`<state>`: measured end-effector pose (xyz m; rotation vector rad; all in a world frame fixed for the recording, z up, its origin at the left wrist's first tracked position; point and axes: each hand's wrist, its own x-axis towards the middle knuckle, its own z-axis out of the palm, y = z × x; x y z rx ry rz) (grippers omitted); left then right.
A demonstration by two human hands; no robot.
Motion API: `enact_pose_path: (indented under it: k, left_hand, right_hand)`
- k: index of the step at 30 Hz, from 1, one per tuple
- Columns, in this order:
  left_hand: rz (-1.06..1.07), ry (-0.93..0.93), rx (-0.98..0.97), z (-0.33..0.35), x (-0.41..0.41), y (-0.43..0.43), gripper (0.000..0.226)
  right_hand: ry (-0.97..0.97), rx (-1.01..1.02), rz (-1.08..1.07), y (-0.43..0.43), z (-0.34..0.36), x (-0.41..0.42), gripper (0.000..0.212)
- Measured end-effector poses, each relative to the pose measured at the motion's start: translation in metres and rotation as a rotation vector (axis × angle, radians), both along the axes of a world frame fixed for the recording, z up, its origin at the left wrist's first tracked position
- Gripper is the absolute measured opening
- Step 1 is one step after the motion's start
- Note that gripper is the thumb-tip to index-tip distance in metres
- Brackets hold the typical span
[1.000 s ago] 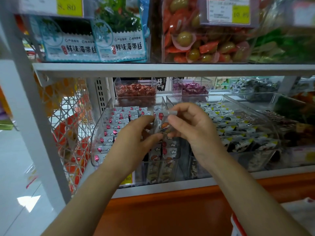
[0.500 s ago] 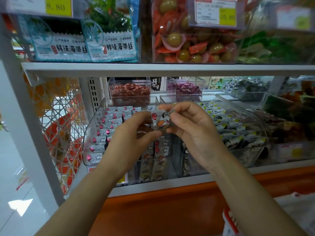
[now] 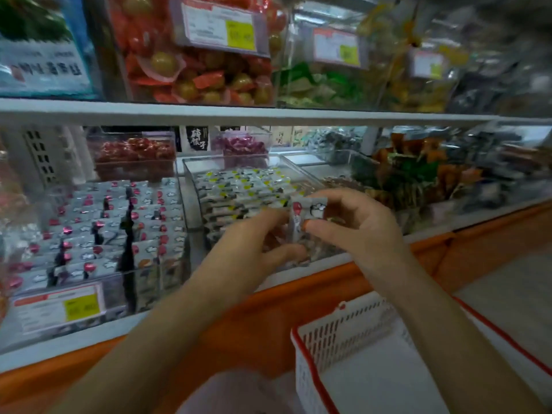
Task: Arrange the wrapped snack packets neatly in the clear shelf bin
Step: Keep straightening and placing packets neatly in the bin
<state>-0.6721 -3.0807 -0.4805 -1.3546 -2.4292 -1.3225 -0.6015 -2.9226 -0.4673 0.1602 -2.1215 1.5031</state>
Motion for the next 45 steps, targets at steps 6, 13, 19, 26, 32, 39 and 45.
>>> enact_pose_path:
  k: [6, 13, 19, 26, 32, 39, 45]
  left_hand:
    - [-0.078, -0.135, -0.297, -0.045, 0.013, 0.065, 0.054]
    - [-0.058, -0.194, -0.476, -0.089, 0.006, 0.112, 0.049]
    - [-0.078, -0.222, -0.504, -0.104, -0.003, 0.123, 0.044]
    - [-0.078, -0.291, -0.486, -0.109, -0.008, 0.115, 0.037]
    - [-0.082, -0.37, -0.457, -0.11, -0.01, 0.106, 0.033]
    - [-0.098, -0.363, -0.353, -0.081, -0.001, 0.094, 0.034]
    - [-0.034, -0.29, -0.149, -0.024, -0.005, 0.033, 0.013]
  right_hand:
    - [-0.224, 0.013, -0.198, 0.073, -0.066, 0.042, 0.012]
    - [-0.594, -0.147, -0.51, 0.122, -0.24, 0.045, 0.013]
    - [-0.849, -0.415, -0.722, 0.128, -0.346, 0.033, 0.019]
    - [-0.992, -0.542, -0.757, 0.126, -0.408, 0.018, 0.022]
    - [-1.147, -0.463, -0.693, 0.132, -0.411, 0.027, 0.03]
    - [-0.847, -0.531, -0.572, 0.122, -0.296, 0.005, 0.008]
    - [-0.3, -0.243, -0.179, 0.04, -0.112, -0.03, 0.012]
